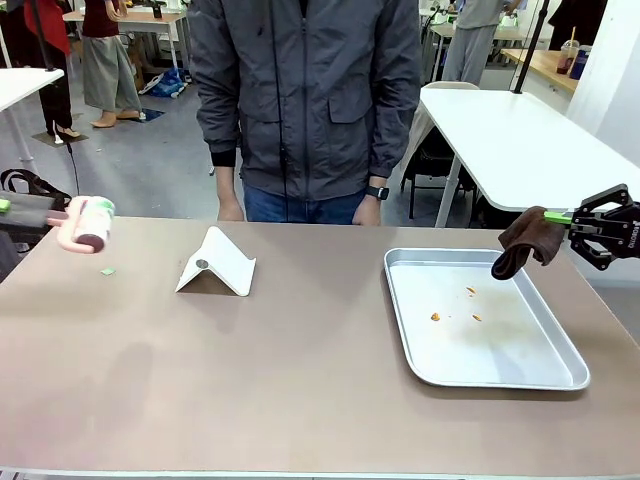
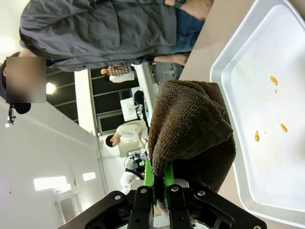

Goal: Clean the surface of the table.
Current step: If a person points to the right, clean the right side of the table with your right hand, and if they point to the left, clean the left side with your left hand.

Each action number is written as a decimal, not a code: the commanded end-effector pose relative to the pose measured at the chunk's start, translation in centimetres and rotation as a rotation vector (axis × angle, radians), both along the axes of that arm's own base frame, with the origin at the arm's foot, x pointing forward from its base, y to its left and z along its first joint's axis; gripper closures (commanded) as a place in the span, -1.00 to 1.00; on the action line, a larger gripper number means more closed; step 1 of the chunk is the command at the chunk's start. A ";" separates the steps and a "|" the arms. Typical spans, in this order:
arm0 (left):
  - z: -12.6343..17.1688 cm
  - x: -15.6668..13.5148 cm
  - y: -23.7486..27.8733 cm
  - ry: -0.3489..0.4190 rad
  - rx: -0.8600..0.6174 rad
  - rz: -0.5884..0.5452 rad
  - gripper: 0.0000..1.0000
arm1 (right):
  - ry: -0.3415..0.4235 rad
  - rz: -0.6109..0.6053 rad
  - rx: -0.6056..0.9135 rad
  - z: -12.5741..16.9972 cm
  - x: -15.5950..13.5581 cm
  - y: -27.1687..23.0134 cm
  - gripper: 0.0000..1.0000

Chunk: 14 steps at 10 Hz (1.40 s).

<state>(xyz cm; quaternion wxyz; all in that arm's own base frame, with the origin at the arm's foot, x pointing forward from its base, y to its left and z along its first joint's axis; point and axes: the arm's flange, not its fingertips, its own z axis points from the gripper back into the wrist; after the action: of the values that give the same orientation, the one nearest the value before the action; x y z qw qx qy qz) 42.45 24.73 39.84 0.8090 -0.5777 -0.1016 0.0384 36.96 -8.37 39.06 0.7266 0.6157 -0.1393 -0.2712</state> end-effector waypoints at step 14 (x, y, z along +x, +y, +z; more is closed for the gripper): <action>-0.6 -6.3 5.0 -0.034 -0.174 -0.047 0.55 | -0.010 0.006 0.002 0.4 -0.1 0.2 1.00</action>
<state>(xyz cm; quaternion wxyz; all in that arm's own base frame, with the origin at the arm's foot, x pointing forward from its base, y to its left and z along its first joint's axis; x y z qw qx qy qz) 36.13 29.80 39.24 0.7546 -0.6484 -0.0985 0.0189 36.97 -8.36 39.07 0.7267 0.6157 -0.1392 -0.2710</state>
